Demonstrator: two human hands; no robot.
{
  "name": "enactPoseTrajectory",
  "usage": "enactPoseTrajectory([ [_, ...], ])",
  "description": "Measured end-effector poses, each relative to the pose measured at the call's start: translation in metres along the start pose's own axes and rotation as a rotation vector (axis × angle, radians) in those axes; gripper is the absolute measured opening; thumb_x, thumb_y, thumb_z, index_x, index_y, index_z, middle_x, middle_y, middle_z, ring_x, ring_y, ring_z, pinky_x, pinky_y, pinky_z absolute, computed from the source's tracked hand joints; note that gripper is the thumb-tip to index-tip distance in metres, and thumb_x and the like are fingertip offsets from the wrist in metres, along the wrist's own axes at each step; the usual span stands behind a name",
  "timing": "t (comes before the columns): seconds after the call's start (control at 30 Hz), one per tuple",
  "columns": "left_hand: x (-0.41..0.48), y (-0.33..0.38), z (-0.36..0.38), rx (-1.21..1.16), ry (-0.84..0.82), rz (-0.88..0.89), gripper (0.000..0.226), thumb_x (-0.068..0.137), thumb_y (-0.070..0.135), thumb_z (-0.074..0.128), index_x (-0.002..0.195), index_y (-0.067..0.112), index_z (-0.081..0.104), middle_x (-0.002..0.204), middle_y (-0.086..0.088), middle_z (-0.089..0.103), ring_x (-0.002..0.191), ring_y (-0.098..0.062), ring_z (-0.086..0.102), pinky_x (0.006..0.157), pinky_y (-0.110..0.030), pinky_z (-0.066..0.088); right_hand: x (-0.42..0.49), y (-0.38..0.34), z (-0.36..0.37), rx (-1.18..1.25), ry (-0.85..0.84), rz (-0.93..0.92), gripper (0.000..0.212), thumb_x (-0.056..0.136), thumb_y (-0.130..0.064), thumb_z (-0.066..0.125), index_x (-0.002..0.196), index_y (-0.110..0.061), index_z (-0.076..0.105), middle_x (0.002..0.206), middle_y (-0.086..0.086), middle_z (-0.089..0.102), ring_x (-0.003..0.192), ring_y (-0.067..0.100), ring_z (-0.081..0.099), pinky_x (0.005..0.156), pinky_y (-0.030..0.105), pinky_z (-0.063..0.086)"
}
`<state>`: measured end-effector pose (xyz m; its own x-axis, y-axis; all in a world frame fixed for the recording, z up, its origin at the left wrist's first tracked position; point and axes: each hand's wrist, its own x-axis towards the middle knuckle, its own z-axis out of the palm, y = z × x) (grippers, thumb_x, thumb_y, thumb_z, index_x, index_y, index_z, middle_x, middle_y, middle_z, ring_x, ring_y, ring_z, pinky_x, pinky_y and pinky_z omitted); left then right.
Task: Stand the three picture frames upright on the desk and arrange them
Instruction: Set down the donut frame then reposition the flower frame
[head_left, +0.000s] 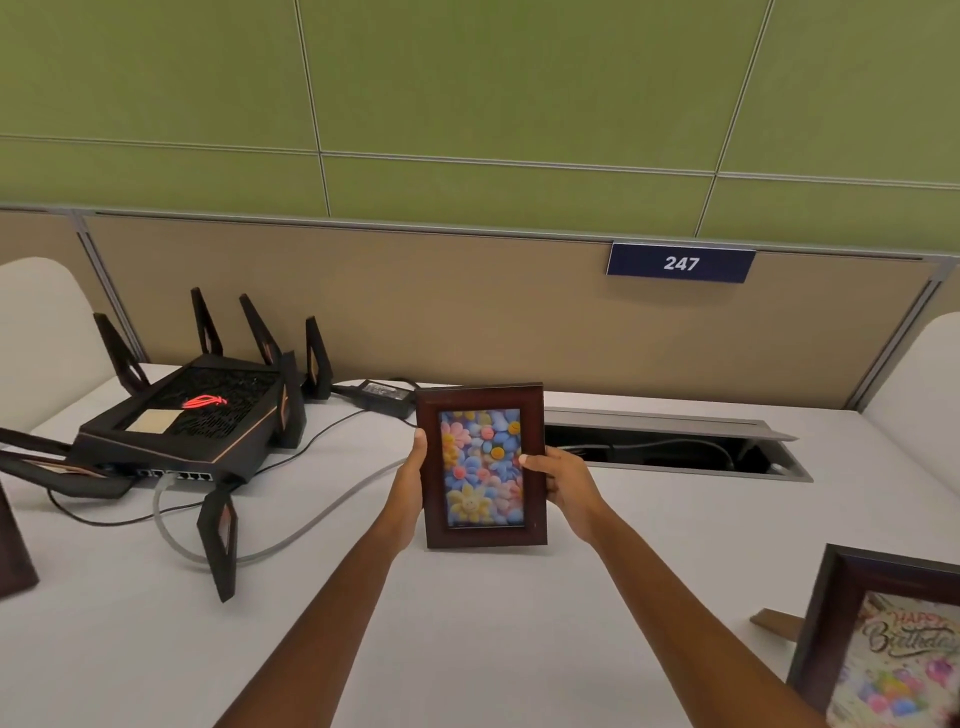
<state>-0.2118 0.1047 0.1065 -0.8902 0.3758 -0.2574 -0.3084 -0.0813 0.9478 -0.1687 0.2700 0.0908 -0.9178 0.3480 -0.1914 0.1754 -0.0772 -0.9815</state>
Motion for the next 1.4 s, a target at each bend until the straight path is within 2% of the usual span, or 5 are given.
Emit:
enactPoseTrajectory([
  [0.63,0.007,-0.004,0.006,0.077,-0.076,0.011,0.052,0.096,0.043,0.016,0.129,0.014,0.045,0.112,-0.003,0.055,0.081,-0.012,0.061,0.087,-0.034,0.043,-0.003,0.006,-0.003,0.047,0.07,0.036,0.016,0.088,-0.015,0.053,0.103,-0.013,0.051,0.109,0.009,0.058,0.099,0.025,0.054,0.09,0.038,0.045],
  [0.87,0.003,-0.027,-0.003,0.178,-0.067,0.017,0.052,0.095,0.045,0.016,0.133,0.018,0.039,0.127,-0.004,0.053,0.111,-0.021,0.055,0.092,-0.032,0.048,-0.018,0.014,-0.007,-0.072,0.035,-0.017,0.044,0.088,-0.013,0.053,0.128,-0.008,0.036,0.13,0.014,0.051,0.101,0.02,0.052,0.084,0.032,0.044],
  [1.0,0.014,-0.078,-0.017,0.406,0.109,-0.005,0.094,0.071,0.082,0.023,0.14,0.019,0.028,0.144,-0.012,0.042,0.13,-0.029,0.043,0.108,-0.05,0.038,-0.035,0.043,-0.014,-0.235,0.094,0.009,0.059,0.088,-0.021,0.054,0.137,-0.012,0.023,0.141,0.017,0.041,0.122,0.03,0.047,0.097,0.038,0.043],
  [1.27,-0.054,-0.113,-0.013,1.286,0.284,0.105,0.064,0.092,0.045,0.012,0.145,0.01,0.006,0.157,-0.009,0.005,0.145,-0.021,0.005,0.119,-0.033,0.004,-0.089,0.094,-0.02,-0.758,0.119,-0.092,0.049,0.094,-0.024,0.039,0.14,-0.015,0.023,0.151,0.005,0.027,0.138,0.019,0.026,0.114,0.03,0.02],
  [1.4,-0.084,-0.123,-0.009,1.363,0.301,0.189,0.068,0.085,0.044,0.017,0.131,0.003,0.045,0.141,-0.016,0.046,0.13,-0.03,0.045,0.11,-0.043,0.032,-0.11,0.106,-0.019,-0.968,0.101,-0.155,0.048,0.096,-0.026,0.029,0.141,-0.019,0.018,0.154,0.001,0.017,0.142,0.015,0.013,0.116,0.027,0.011],
])
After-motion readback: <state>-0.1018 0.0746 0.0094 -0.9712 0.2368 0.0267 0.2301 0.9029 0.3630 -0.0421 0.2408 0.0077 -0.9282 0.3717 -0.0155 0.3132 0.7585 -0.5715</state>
